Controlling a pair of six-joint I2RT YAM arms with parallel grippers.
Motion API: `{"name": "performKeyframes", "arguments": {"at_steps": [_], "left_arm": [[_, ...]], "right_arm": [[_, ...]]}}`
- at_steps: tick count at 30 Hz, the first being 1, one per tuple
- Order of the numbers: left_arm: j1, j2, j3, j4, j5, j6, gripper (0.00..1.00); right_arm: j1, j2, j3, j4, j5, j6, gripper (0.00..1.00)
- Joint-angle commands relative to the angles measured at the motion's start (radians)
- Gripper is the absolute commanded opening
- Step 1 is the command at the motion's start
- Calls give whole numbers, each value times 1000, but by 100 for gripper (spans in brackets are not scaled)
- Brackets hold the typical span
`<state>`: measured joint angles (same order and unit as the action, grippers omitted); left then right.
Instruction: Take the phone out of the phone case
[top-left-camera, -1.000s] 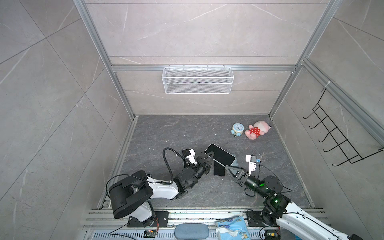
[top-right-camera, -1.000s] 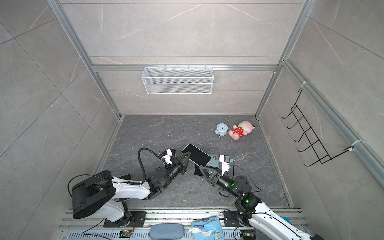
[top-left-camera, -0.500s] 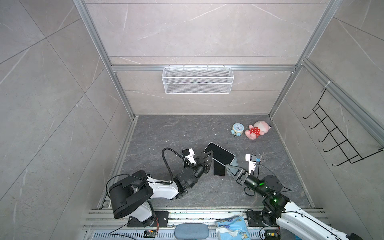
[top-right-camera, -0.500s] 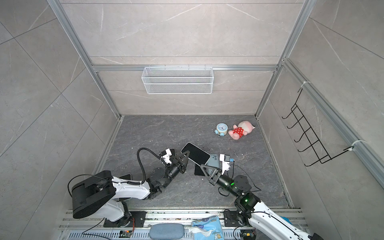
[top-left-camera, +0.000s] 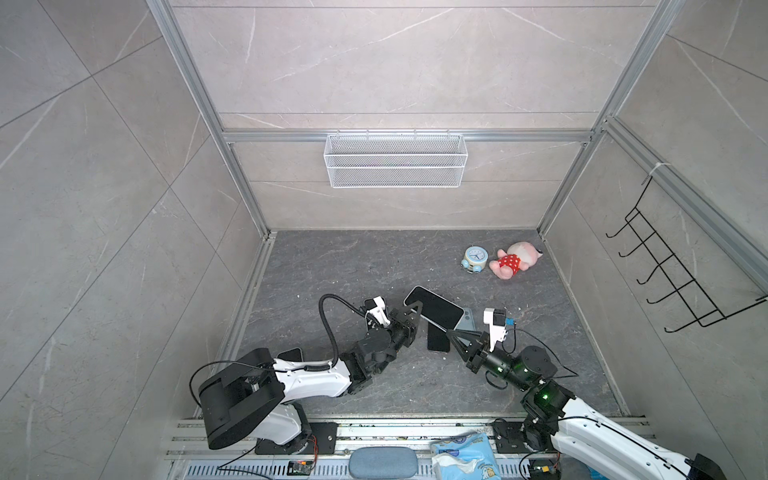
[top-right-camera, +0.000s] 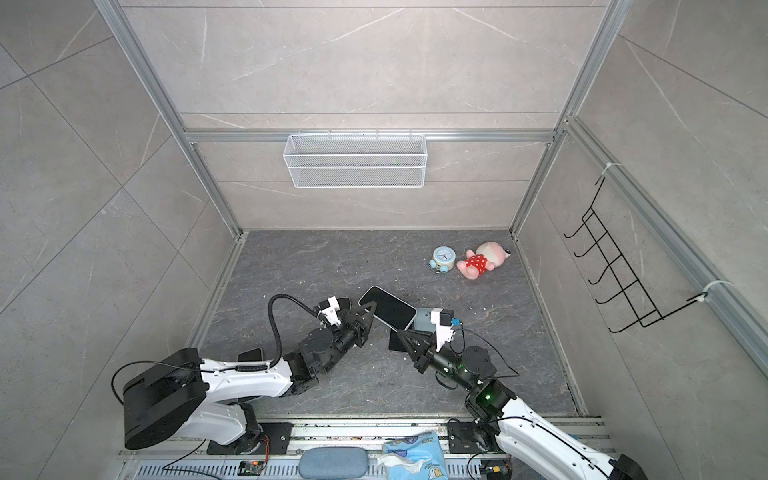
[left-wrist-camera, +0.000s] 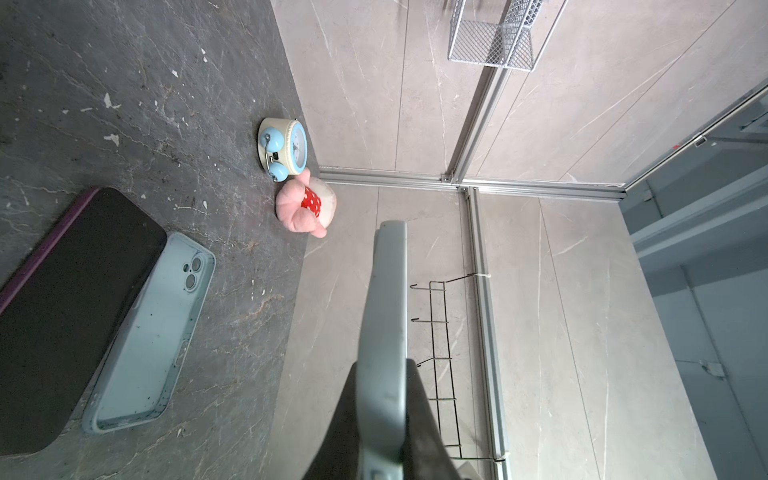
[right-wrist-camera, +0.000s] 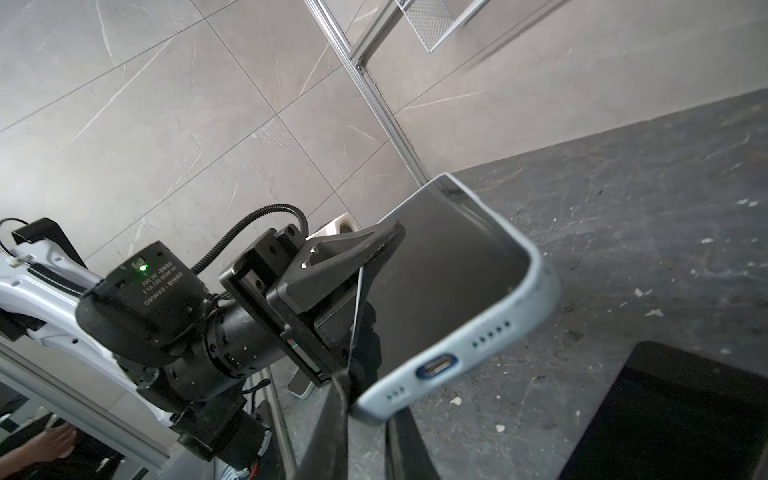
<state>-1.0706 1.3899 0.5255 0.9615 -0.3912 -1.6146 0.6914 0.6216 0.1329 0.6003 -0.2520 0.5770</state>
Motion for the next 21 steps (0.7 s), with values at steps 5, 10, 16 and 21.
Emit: {"name": "performKeyframes", "arguments": {"at_steps": [5,10,16,21], "left_arm": [[-19,-50,107,-54,90,30,0],[-18,-45,119,-45,96,36,0],[2,-52,71,69,80,50,0],[4,-20,25,212,42,85,0]], "right_arm": [[-3,-12,58,-134,110,-274,0],[-4,-31,79,-156,144,-268,0],[-4,-164,17,-227,37,-121,30],[-3,-320,-43,-214,-23,115,62]]}}
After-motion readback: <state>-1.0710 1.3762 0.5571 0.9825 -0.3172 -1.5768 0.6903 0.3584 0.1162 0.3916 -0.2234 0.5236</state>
